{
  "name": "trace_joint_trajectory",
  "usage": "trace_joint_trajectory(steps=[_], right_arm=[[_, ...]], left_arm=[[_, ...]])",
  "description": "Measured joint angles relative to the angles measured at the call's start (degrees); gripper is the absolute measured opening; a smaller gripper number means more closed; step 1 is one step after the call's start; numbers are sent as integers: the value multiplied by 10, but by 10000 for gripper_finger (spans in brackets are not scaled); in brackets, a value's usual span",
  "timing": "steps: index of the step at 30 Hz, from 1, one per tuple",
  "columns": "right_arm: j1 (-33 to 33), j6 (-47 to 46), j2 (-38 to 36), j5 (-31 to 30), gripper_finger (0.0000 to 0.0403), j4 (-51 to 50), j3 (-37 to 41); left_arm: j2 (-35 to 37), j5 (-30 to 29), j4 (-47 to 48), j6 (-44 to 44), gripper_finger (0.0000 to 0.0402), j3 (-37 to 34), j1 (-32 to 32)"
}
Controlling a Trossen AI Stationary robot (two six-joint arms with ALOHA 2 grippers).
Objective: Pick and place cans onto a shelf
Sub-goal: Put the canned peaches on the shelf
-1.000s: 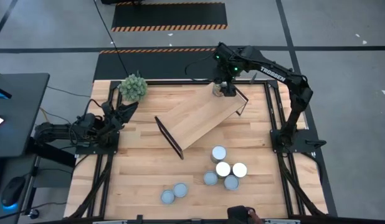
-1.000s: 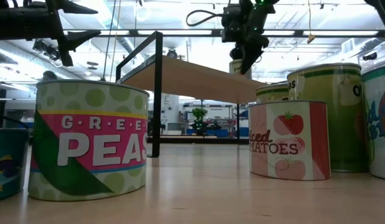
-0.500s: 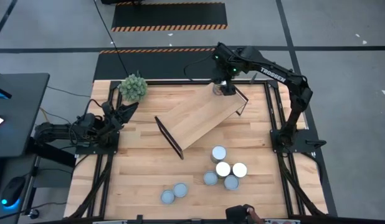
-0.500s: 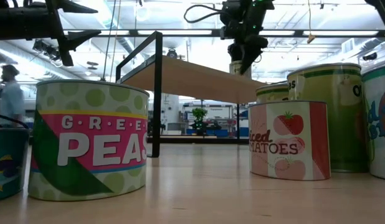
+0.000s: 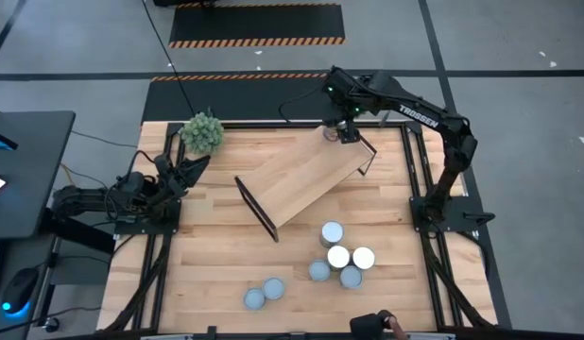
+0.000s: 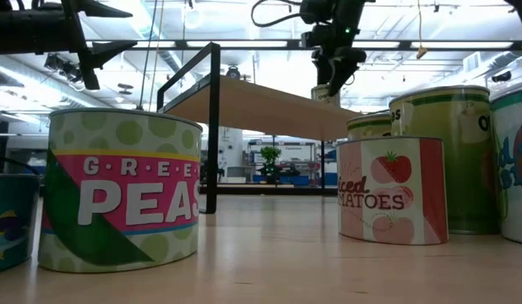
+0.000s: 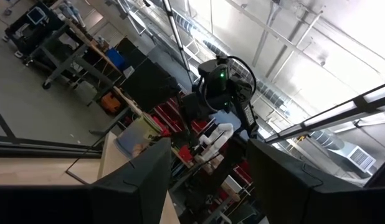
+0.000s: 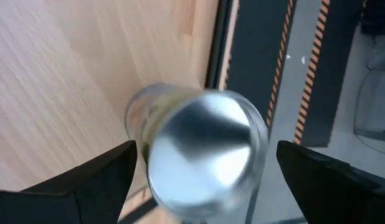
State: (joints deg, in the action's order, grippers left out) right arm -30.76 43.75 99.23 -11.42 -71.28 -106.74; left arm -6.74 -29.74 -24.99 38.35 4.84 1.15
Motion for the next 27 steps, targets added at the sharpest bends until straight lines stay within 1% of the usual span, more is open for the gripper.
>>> trace_joint_trajectory(steps=[4,13,22,27], right_arm=[[-5,-1,-5,-28,394,-12,0],[-34,-32,-5,-54,394,-16,0],[-40,-33,-5,-54,394,-19,0],[-46,-33,-5,-51,394,0,0]], left_arm=[[0,0,0,-1,215,0,0],[0,0,0,-1,215,0,0],[0,0,0,0,215,0,0],[0,0,0,-1,215,0,0]])
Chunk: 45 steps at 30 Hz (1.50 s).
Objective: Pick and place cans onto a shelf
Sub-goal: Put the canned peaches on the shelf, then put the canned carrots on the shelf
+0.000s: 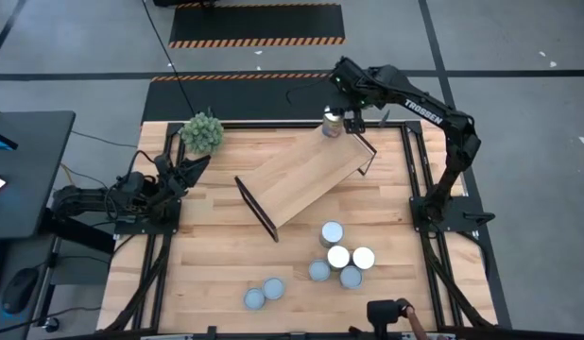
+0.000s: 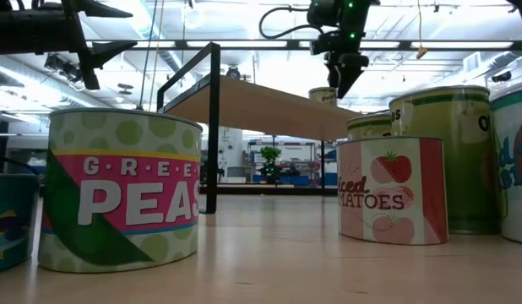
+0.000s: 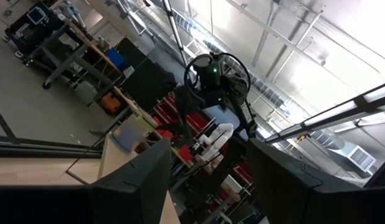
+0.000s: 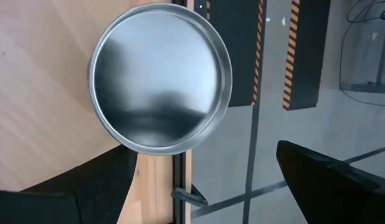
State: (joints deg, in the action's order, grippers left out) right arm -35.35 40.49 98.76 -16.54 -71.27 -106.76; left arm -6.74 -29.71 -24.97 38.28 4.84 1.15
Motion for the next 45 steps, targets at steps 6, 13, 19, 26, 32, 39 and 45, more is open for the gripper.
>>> trace_joint_trajectory(steps=[6,13,19,26,32,39,45], right_arm=[[-4,-2,0,-4,394,-5,0],[12,-49,-2,-19,387,-65,0],[34,-180,-24,-34,376,-125,0],[60,-366,-46,61,375,-185,3],[130,-452,-77,93,375,-187,31],[240,-519,-119,116,375,-126,125],[319,-573,-176,103,375,14,212]], left_arm=[[0,0,0,0,215,0,0],[0,0,0,0,215,0,0],[0,0,0,-2,215,0,0],[0,0,7,-1,215,0,0],[0,26,12,-1,215,0,0],[0,46,14,-1,215,0,0],[0,46,14,-1,215,0,0]])
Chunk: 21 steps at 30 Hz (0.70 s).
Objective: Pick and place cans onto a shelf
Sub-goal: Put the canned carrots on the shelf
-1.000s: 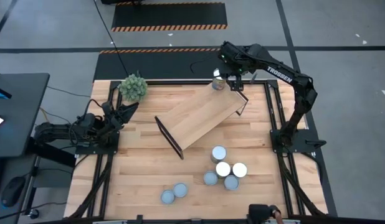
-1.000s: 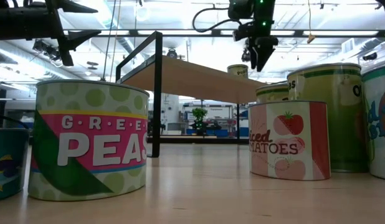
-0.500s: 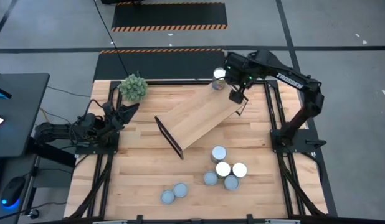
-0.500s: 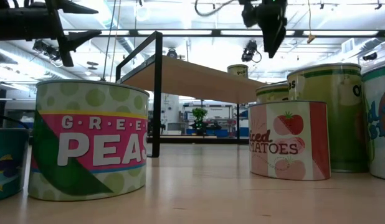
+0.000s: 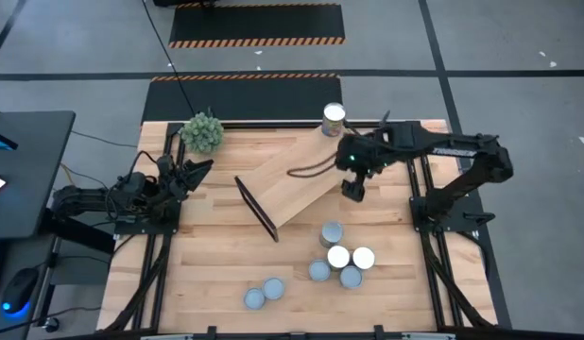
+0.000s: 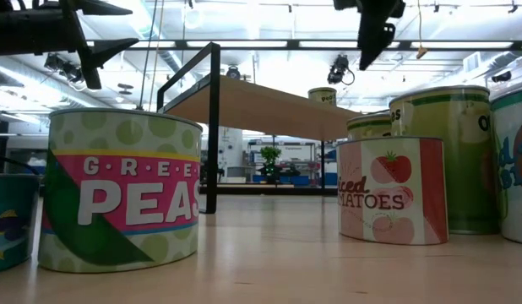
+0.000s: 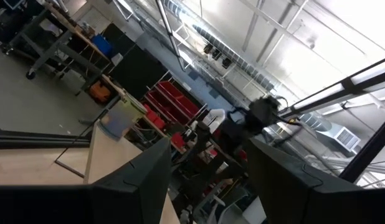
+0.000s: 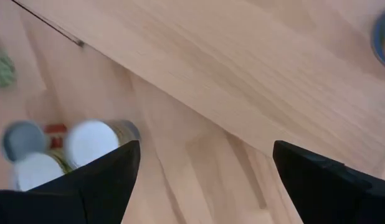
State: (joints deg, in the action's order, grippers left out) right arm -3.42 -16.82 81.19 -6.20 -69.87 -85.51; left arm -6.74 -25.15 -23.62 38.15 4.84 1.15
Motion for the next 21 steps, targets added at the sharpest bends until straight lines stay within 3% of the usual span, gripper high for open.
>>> trace_joint_trajectory(steps=[4,9,21], right_arm=[[48,-12,-33,-23,375,70,50],[93,-17,-46,-31,375,84,95],[149,-50,-44,18,375,80,159]], left_arm=[[0,0,0,0,215,0,0],[0,10,0,0,215,0,0],[0,11,14,2,215,0,0]])
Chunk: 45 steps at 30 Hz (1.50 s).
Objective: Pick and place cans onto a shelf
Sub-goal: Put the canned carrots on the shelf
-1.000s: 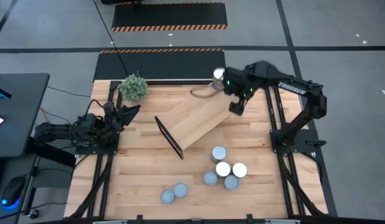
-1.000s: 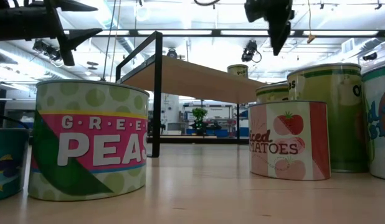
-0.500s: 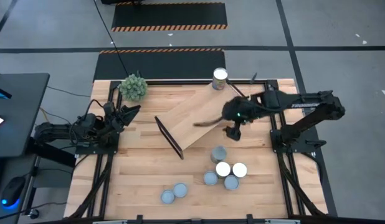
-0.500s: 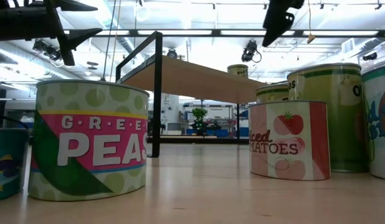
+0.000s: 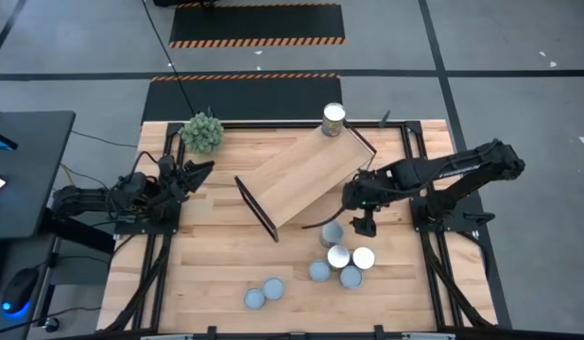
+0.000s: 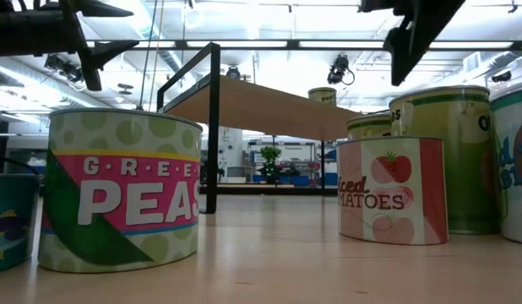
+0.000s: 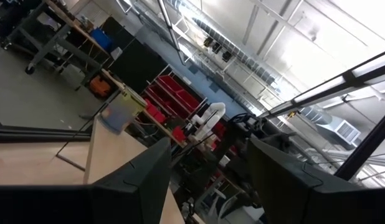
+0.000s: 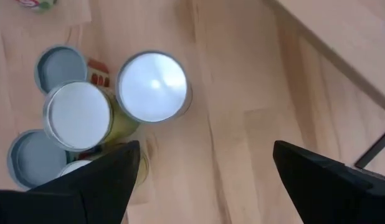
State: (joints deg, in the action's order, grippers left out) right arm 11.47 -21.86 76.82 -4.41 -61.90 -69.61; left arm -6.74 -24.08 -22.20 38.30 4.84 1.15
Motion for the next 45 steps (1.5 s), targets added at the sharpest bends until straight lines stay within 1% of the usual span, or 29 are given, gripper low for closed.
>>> trace_joint_trajectory(steps=[8,12,14,20,27,30,35,37,42,45], right_arm=[[50,-1,0,-27,375,1,0],[77,-7,0,-57,375,1,0],[91,-19,0,-68,375,1,0],[141,-40,0,-68,375,1,0],[188,-81,0,-111,375,-12,2],[201,-77,1,-91,375,-13,24],[214,-82,1,-9,379,-9,65],[220,-82,1,11,383,-7,76],[238,-81,1,21,395,15,115],[244,-84,1,20,399,45,145]], left_arm=[[0,0,3,0,215,0,0],[0,0,3,0,215,0,0],[0,0,3,0,215,0,0],[0,0,2,11,215,0,0],[0,0,2,13,215,0,0],[0,0,3,13,215,0,0],[0,0,7,15,215,0,0],[0,0,7,15,215,0,0],[0,0,7,16,215,0,0],[0,0,7,16,215,0,0]])
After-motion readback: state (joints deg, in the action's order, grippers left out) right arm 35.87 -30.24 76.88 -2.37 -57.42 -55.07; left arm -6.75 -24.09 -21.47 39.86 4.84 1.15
